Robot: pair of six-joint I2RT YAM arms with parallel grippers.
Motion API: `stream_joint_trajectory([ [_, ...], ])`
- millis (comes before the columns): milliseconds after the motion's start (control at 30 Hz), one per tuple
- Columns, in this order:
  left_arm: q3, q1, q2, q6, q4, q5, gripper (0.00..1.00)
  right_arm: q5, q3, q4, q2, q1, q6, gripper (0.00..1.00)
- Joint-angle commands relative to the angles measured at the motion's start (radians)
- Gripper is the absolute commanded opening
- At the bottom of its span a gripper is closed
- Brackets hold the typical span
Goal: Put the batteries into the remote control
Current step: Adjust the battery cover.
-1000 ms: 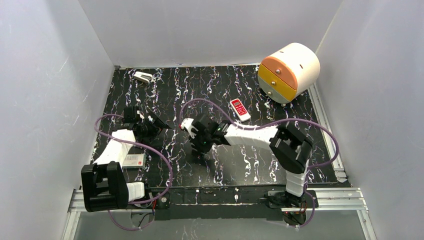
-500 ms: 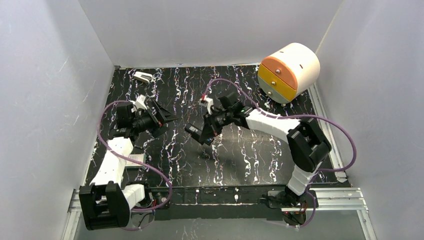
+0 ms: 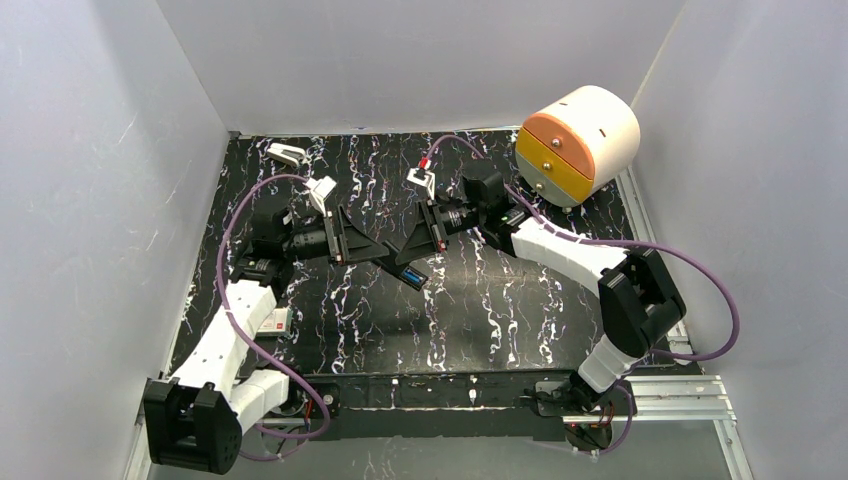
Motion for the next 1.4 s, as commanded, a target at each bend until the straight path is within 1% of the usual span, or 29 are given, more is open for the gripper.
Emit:
stream_joint_trajectory([
  [0,0.040,-0.012,0.013,0.038,0.020,0.095,0.70,-0.078,-0.013,0.162,-0.003,0.000,0.150,0.01],
  [133,0.059,-0.012,0.036,0.046,0.018,0.168,0.55,-0.096,-0.014,0.166,0.002,0.001,0.160,0.01],
  [233,0.057,-0.019,0.040,0.047,0.017,0.208,0.50,-0.114,-0.011,0.165,0.012,0.003,0.166,0.01],
  [333,0.061,-0.035,0.046,0.055,0.014,0.231,0.42,-0.123,-0.009,0.162,0.025,0.010,0.167,0.01],
  [433,0.065,-0.040,0.054,0.061,0.018,0.230,0.28,-0.125,-0.004,0.154,0.037,0.014,0.167,0.01],
  [467,0.069,-0.040,0.058,0.061,0.019,0.231,0.21,-0.125,-0.003,0.152,0.041,0.014,0.168,0.01],
  [500,0.074,-0.039,0.062,0.063,0.020,0.230,0.11,-0.117,-0.003,0.152,0.042,0.014,0.168,0.01],
  [533,0.079,-0.040,0.064,0.065,0.020,0.228,0.00,-0.108,-0.003,0.151,0.040,0.014,0.165,0.01],
  [567,0.085,-0.040,0.066,0.065,0.021,0.220,0.00,-0.090,-0.004,0.145,0.034,0.013,0.156,0.11],
  [600,0.091,-0.040,0.066,0.062,0.024,0.211,0.00,-0.050,-0.006,0.140,0.026,0.009,0.148,0.24],
  [633,0.099,-0.040,0.068,0.057,0.025,0.191,0.00,-0.007,-0.009,0.119,0.014,0.001,0.134,0.40],
  [667,0.106,-0.040,0.068,0.046,0.025,0.164,0.00,0.035,-0.014,0.099,0.000,-0.011,0.117,0.48],
  [700,0.110,-0.040,0.068,0.027,0.026,0.124,0.00,0.081,-0.024,0.100,-0.016,-0.023,0.117,0.52],
  [800,0.111,-0.040,0.082,-0.070,0.037,0.016,0.00,0.258,-0.089,0.147,-0.090,-0.046,0.152,0.59],
  [867,0.107,-0.040,0.087,-0.125,0.046,-0.038,0.00,0.409,-0.153,0.199,-0.150,-0.048,0.204,0.64],
  [933,0.094,-0.040,0.073,-0.192,0.075,-0.088,0.00,0.537,-0.235,0.277,-0.216,-0.048,0.303,0.68],
  [1000,0.074,-0.040,0.049,-0.255,0.148,-0.113,0.00,0.623,-0.304,0.362,-0.264,-0.048,0.404,0.72],
  [1067,0.055,-0.041,0.043,-0.309,0.205,-0.144,0.00,0.699,-0.363,0.423,-0.298,-0.043,0.500,0.73],
  [1167,0.028,-0.044,0.037,-0.367,0.292,-0.179,0.00,0.800,-0.417,0.432,-0.323,-0.021,0.631,0.74],
  [1267,0.016,-0.048,0.034,-0.398,0.328,-0.187,0.00,0.891,-0.425,0.413,-0.332,0.021,0.670,0.73],
  [1367,0.011,-0.048,0.029,-0.404,0.330,-0.183,0.00,0.873,-0.393,0.492,-0.283,0.042,0.705,0.71],
])
